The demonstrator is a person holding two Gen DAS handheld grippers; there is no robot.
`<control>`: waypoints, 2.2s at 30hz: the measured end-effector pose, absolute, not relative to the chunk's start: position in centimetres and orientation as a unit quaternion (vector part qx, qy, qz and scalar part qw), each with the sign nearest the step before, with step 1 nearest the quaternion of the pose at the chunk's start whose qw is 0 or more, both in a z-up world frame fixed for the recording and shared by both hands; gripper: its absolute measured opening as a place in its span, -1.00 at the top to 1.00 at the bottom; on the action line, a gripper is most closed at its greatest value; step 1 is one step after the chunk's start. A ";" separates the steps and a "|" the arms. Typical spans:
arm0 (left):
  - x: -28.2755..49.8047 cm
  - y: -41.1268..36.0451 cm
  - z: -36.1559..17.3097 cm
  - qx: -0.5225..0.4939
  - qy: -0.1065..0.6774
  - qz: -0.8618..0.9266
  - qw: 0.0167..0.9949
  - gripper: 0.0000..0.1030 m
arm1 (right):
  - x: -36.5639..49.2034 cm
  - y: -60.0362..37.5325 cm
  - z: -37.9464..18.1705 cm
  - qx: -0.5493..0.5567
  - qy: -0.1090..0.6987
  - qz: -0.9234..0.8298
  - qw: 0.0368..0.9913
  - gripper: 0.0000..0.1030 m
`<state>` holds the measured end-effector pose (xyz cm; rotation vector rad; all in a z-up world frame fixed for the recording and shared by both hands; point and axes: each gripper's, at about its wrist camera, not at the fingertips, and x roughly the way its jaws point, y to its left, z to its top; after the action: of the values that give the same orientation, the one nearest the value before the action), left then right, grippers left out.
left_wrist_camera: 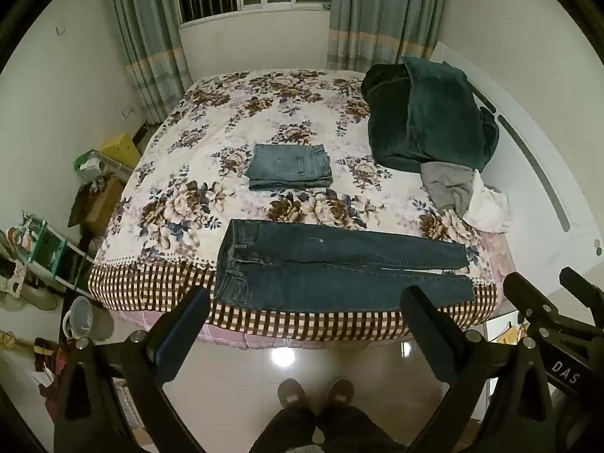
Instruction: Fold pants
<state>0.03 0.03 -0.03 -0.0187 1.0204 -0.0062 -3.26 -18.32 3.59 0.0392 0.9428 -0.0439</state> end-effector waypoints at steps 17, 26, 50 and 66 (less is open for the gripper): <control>0.1 0.6 0.0 -0.009 0.485 0.001 0.874 -1.00 | -3.2 -18.1 3.5 0.013 0.451 -0.025 0.892 -1.00; 0.1 1.5 0.5 -0.003 0.484 0.007 0.875 -1.00 | -3.1 -17.7 4.0 0.011 0.450 -0.025 0.892 -1.00; 0.1 1.6 1.0 -0.002 0.478 0.010 0.878 -1.00 | -3.5 -18.8 5.0 0.010 0.447 -0.030 0.894 -1.00; 0.1 1.5 1.2 -0.001 0.478 0.010 0.879 -1.00 | -4.0 -19.1 5.4 0.007 0.445 -0.029 0.895 -1.00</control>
<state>0.07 1.50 1.17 -0.0031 0.9957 0.0200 -4.02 -19.12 5.37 0.0154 0.9235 -0.0611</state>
